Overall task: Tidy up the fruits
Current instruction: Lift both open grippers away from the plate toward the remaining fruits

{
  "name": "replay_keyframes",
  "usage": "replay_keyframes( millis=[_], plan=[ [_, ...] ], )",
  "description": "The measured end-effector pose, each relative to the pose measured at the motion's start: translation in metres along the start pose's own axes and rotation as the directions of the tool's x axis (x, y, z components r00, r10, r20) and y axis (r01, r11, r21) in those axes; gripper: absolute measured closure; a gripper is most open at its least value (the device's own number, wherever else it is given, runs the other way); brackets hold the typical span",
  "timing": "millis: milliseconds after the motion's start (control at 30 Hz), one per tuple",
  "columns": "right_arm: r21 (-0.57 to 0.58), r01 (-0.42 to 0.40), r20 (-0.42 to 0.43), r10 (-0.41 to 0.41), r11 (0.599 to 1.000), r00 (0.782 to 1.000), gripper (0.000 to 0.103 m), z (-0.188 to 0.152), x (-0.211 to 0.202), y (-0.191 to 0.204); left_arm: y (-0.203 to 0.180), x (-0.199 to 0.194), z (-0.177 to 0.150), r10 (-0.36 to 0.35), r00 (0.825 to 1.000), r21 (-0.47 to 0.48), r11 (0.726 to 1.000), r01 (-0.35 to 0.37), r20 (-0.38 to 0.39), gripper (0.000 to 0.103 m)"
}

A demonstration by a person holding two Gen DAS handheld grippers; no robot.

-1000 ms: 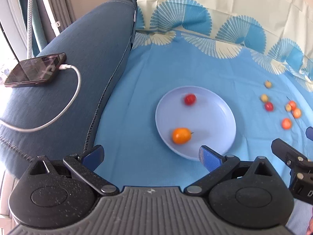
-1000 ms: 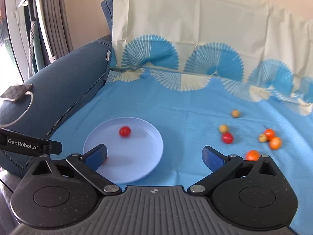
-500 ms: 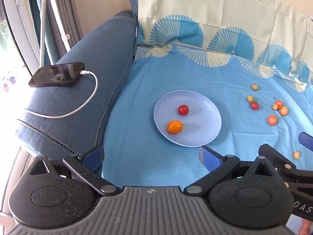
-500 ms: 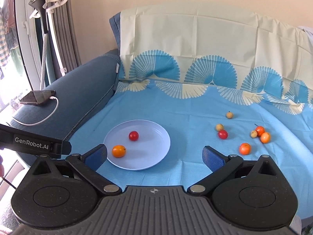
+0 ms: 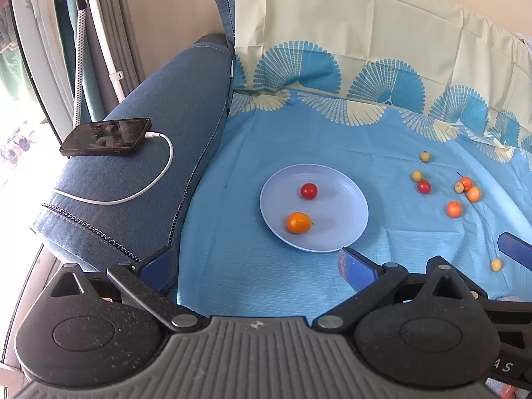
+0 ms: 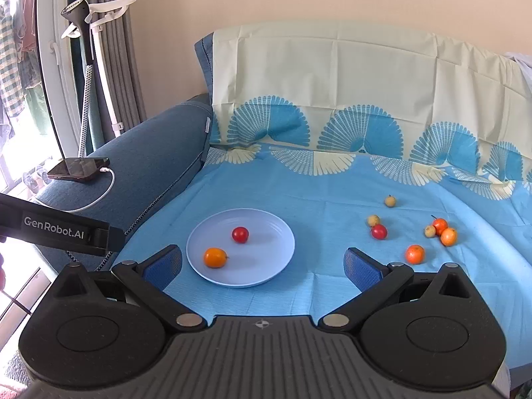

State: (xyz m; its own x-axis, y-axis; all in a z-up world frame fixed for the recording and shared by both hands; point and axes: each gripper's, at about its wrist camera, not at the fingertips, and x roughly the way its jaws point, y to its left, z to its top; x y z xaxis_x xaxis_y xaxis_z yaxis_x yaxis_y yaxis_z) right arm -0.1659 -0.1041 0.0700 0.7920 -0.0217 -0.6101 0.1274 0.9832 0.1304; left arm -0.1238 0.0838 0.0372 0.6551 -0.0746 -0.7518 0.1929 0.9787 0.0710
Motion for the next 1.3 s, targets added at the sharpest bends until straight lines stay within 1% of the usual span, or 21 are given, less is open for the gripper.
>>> replay_keyframes(
  millis=[400,800,1033,1300],
  plan=[
    [0.001,0.003,-0.012,-0.002,1.000,1.000,0.001,0.000,0.002,0.001,-0.001,0.004,0.000,0.001,1.000,0.002,1.000,-0.001,-0.006,0.000],
    [0.037,0.012,-0.025,-0.011,0.999,1.000,0.001,-0.005,0.009,-0.009,-0.016,0.012,0.002,0.005,1.000,0.038,0.999,-0.004,-0.016,0.000],
    [0.072,0.031,-0.035,-0.028,0.997,0.999,0.001,-0.011,0.014,-0.022,-0.036,0.023,0.007,-0.007,1.000,0.068,0.998,0.009,-0.030,0.000],
    [0.124,0.069,-0.050,-0.063,0.990,0.997,0.001,-0.018,0.021,-0.048,-0.071,0.042,0.014,-0.034,0.998,0.116,0.992,0.039,-0.048,0.000]
  ],
)
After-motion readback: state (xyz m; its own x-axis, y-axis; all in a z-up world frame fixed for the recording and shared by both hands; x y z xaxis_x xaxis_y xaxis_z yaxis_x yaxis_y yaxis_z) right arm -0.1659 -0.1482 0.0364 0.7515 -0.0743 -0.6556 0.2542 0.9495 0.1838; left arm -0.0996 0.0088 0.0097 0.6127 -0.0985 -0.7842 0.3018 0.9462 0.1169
